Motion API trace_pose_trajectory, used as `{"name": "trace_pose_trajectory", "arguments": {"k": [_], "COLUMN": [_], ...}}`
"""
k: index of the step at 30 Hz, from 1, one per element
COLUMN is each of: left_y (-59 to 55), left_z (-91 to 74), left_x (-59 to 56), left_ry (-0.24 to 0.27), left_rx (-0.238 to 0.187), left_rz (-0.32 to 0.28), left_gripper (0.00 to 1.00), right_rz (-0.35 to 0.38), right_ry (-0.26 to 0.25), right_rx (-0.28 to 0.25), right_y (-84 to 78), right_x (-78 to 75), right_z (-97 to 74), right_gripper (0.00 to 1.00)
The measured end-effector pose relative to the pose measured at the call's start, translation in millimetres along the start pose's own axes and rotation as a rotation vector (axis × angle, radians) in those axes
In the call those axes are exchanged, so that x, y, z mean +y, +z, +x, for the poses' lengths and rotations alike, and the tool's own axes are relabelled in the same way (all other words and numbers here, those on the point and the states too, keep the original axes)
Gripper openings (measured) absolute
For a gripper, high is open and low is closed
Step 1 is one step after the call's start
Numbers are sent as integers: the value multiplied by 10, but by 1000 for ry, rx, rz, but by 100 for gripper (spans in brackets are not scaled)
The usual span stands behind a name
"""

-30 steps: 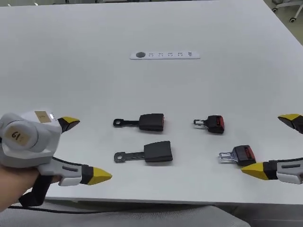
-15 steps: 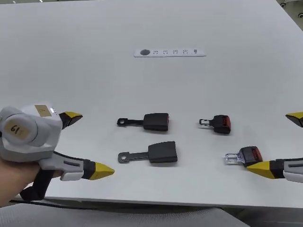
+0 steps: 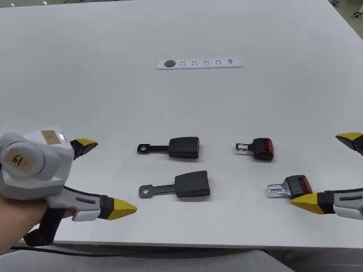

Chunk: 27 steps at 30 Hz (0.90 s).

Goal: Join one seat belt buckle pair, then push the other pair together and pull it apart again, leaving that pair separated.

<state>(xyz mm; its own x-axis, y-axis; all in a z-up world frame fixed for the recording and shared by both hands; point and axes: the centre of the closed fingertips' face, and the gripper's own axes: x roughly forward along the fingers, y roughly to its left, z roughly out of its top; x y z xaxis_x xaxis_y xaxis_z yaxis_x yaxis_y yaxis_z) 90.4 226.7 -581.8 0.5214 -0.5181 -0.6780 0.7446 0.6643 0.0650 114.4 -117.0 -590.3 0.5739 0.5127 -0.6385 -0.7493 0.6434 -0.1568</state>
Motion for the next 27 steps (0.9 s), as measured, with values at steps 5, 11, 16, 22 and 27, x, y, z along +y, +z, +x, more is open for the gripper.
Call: {"name": "trace_pose_trajectory", "arguments": {"k": [5, 11, 16, 22, 27], "left_y": [-13, 30, 69, 85, 88], "left_z": [-10, -35, -27, 28, 82], "left_x": [-3, 11, -16, -67, -101], "left_ry": [15, 28, 21, 3, -21], "left_rx": [4, -5, -22, -23, 2], "left_rz": [5, -5, 37, 59, 88], "left_gripper": [100, 100, 95, 89, 87], "right_rz": [-3, -2, -21, -44, -42], "right_ry": [-6, -2, -5, 22, 39], "right_rx": [4, -9, -6, -8, -16], "right_y": [-11, 5, 8, 7, 5], "right_x": [28, 69, 55, 97, 95], "right_z": [-5, -8, -22, -6, 8], "right_gripper": [100, 99, 93, 88, 83]}}
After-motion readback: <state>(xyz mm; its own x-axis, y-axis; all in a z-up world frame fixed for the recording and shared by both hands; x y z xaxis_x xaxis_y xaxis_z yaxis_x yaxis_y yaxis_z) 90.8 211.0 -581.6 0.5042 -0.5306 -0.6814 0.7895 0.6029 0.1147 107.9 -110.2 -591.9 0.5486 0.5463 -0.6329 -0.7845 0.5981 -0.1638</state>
